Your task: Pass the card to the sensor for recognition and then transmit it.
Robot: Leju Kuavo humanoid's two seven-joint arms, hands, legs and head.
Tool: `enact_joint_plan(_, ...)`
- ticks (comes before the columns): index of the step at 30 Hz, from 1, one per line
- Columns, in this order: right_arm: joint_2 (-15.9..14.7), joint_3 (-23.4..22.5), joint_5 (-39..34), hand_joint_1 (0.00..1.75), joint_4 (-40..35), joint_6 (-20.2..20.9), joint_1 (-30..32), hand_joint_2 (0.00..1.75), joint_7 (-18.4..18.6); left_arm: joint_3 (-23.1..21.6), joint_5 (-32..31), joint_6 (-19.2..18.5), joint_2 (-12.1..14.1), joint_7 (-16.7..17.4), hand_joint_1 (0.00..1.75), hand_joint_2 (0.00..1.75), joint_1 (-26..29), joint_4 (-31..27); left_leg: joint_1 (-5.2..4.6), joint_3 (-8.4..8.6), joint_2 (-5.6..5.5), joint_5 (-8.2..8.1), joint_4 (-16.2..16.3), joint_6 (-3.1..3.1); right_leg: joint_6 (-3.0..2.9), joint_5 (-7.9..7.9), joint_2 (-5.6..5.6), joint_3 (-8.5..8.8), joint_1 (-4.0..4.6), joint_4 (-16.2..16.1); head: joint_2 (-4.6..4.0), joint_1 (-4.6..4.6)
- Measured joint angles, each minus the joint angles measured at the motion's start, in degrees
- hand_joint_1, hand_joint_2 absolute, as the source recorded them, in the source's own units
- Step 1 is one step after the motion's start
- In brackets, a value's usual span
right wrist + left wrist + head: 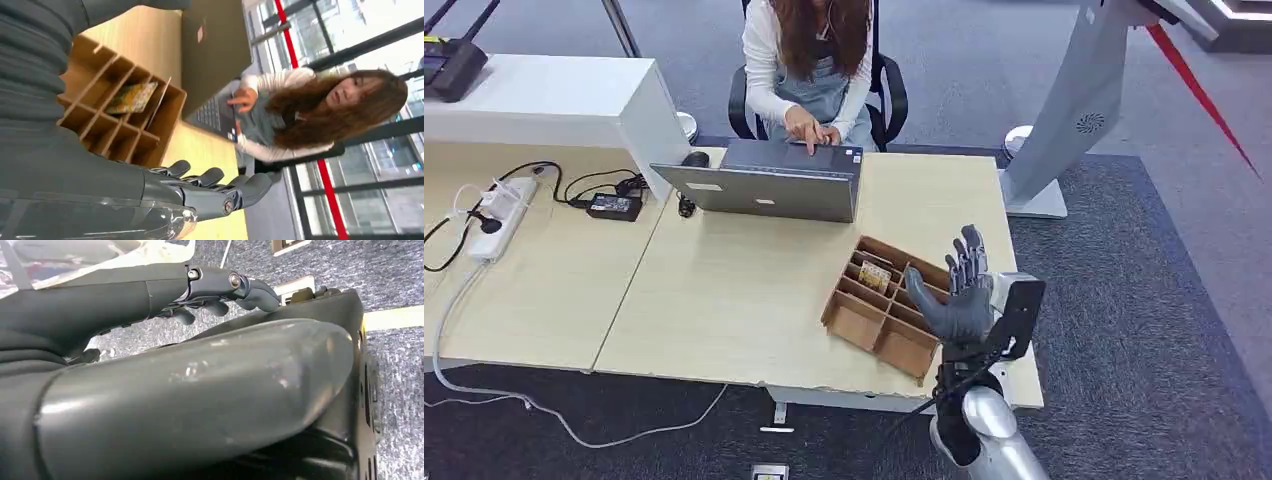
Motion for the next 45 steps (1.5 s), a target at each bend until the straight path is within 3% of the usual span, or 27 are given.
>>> enact_joint_plan(8,0.0,-0.1,-10.8,0.00,2.4,5.9,-1.6,1.75,-2.9,0.0,0.1,-0.1,0.0,-0.4,0.00,0.00,0.0,0.0,0.00,0.00,0.00,0.00,0.0,0.00,0.00,0.00,0.00,0.00,0.00,0.0,0.00,0.00)
enact_joint_plan(14,0.2,0.0,-10.4,0.00,3.8,5.7,-2.6,1.75,-4.1,0.0,0.0,-0.2,0.0,-0.5,0.00,0.00,0.0,0.0,0.00,0.00,0.00,0.00,0.0,0.00,0.00,0.00,0.00,-0.01,0.00,0.0,0.00,0.00)
enact_joint_plan(17,0.2,0.0,-4.3,0.00,3.0,2.2,-3.0,1.75,-2.5,0.0,-0.1,-0.3,0.0,-0.5,0.00,0.00,0.0,0.0,0.00,0.00,0.00,0.00,0.0,0.00,0.00,0.00,0.00,0.00,0.00,0.0,0.00,0.00)
enact_joint_plan(18,0.2,0.2,1.1,0.00,2.1,0.1,-3.0,0.00,-1.7,0.0,-0.1,-0.3,0.0,-0.5,0.00,0.00,0.0,0.0,0.00,-0.01,-0.01,0.00,0.0,0.00,0.00,0.00,0.00,-0.01,0.00,0.0,0.00,0.00)
enact_joint_plan(21,0.2,1.5,23.5,0.00,-1.6,-0.8,-3.1,0.00,2.7,0.0,-0.4,-0.3,0.0,-0.4,0.00,0.00,0.0,0.0,0.00,-0.02,0.03,0.00,0.0,0.00,0.00,0.00,0.01,0.00,0.00,0.0,0.00,0.00)
enact_joint_plan(23,0.9,3.3,29.7,0.00,-4.1,4.8,-4.0,0.00,5.3,0.0,-0.7,-0.4,-0.1,-0.4,0.00,0.00,-0.1,0.0,0.01,-0.02,0.03,0.00,0.0,0.00,0.00,0.00,0.01,-0.02,0.01,0.0,0.00,0.00)
enact_joint_plan(27,4.1,9.2,24.8,0.00,-7.7,21.8,-8.7,0.00,10.9,-0.1,-1.4,-0.6,-0.1,-1.0,0.00,0.00,-0.2,0.0,0.12,-0.05,0.02,0.03,0.0,-0.04,-0.01,0.00,0.00,-0.01,0.10,0.0,0.00,0.00)
enact_joint_plan(32,9.9,18.3,16.6,0.00,-9.1,34.6,-16.6,0.00,14.5,-0.7,-1.5,-0.8,-0.1,-2.0,0.00,0.00,-0.4,0.0,0.16,-0.03,0.02,0.05,0.0,-0.07,-0.02,-0.01,-0.01,-0.01,0.15,0.0,0.00,0.00)
enact_joint_plan(38,15.4,26.0,11.4,0.00,-9.1,40.2,-23.0,0.00,15.1,-1.1,-0.9,-0.8,0.0,-3.1,0.00,0.00,-0.7,0.0,0.12,-0.03,0.02,0.04,0.0,-0.07,-0.03,-0.02,-0.01,-0.01,0.16,0.0,0.00,-0.02)
enact_joint_plan(45,17.5,31.8,6.1,0.00,-9.1,42.7,-27.0,0.00,14.2,-1.4,-0.8,-1.2,0.3,-4.2,0.00,0.00,-1.1,0.0,0.10,-0.01,0.01,0.04,0.0,-0.06,-0.03,-0.02,-0.01,0.01,0.10,0.0,0.00,-0.02)
